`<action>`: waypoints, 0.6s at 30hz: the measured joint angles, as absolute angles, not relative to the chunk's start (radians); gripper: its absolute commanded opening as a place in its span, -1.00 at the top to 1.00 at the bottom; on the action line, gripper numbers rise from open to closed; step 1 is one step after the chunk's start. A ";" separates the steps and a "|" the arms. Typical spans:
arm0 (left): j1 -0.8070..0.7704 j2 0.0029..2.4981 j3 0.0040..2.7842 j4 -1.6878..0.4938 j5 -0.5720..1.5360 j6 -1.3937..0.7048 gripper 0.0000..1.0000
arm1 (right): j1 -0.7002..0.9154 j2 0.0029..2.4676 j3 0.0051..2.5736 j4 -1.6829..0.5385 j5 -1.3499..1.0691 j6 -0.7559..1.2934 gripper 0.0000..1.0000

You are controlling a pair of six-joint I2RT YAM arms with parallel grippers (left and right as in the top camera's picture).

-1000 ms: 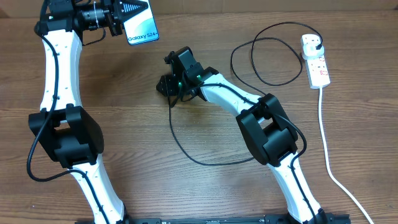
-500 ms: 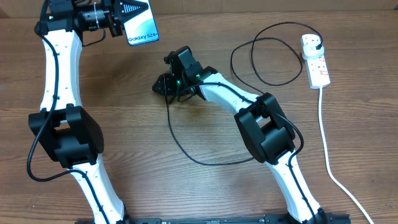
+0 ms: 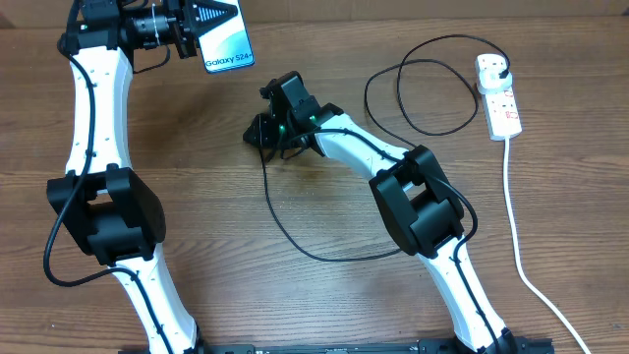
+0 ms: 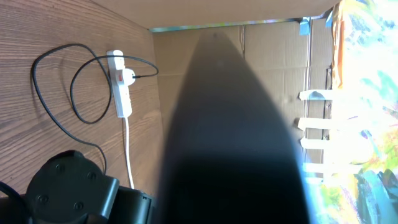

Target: Plug charger to phone and switch on socket

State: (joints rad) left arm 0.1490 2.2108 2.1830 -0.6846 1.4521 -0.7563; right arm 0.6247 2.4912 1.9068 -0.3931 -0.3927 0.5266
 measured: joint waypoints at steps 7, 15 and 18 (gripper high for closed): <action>0.149 2.211 2.183 -0.685 1.452 -0.756 0.91 | 0.647 2.490 1.919 -0.433 -0.275 0.527 0.92; 0.149 2.211 2.183 -0.685 1.452 -0.756 0.92 | 0.643 2.490 1.981 -0.597 -0.252 0.529 0.92; 0.149 2.211 2.183 -0.685 1.452 -0.756 0.92 | 0.624 2.485 2.019 -0.730 -0.273 0.523 0.92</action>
